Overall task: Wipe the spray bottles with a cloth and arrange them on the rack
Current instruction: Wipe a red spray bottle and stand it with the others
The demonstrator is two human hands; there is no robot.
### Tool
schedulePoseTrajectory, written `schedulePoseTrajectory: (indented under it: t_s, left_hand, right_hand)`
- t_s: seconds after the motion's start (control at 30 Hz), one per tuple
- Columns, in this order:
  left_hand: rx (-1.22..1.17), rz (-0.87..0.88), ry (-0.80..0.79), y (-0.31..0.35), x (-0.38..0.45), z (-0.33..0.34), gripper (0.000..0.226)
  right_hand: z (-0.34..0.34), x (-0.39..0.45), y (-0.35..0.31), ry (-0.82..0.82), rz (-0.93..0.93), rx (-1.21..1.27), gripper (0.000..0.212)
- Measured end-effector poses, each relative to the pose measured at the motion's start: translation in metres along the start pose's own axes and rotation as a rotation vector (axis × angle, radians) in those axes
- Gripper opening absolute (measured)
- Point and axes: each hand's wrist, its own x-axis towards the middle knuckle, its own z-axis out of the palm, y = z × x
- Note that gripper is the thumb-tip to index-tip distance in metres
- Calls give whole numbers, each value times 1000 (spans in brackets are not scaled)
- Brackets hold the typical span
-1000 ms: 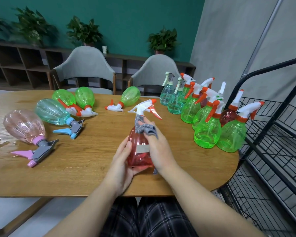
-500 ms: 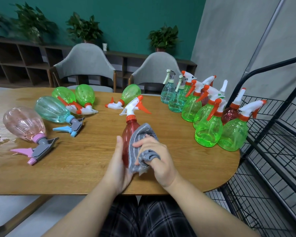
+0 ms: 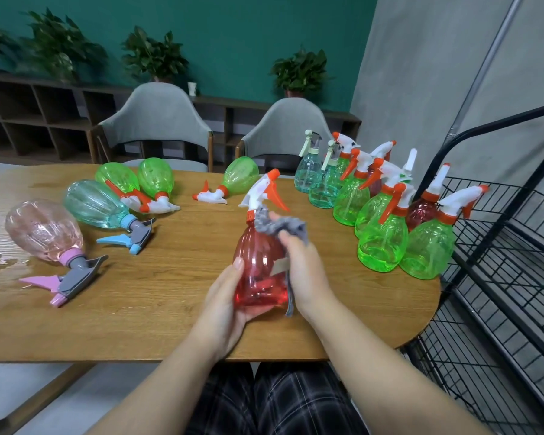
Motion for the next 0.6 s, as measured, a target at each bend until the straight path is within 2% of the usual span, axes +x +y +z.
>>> schedulePoseTrajectory:
  t_s: [0.07, 0.13, 0.33, 0.5, 0.53, 0.6]
  left_hand:
    - [34, 26, -8, 0, 1, -1, 44]
    - [59, 32, -11, -1, 2, -3, 42]
    - [-53, -50, 20, 1, 1, -1, 55]
    - [-50, -39, 53, 1, 1, -5, 86]
    - [-39, -37, 70, 1, 1, -3, 94]
    - [-31, -28, 115, 0, 3, -2, 95]
  right_hand:
    - [1, 1, 10, -93, -209, -380, 36]
    - [-2, 2, 19, -82, -337, -552, 41]
    - [-8, -9, 26, -150, -416, -441, 36]
    - [-13, -13, 32, -174, -521, -300, 31]
    - [-13, -15, 32, -176, -515, -250, 27]
    - [-15, -18, 28, -152, -442, -113, 22]
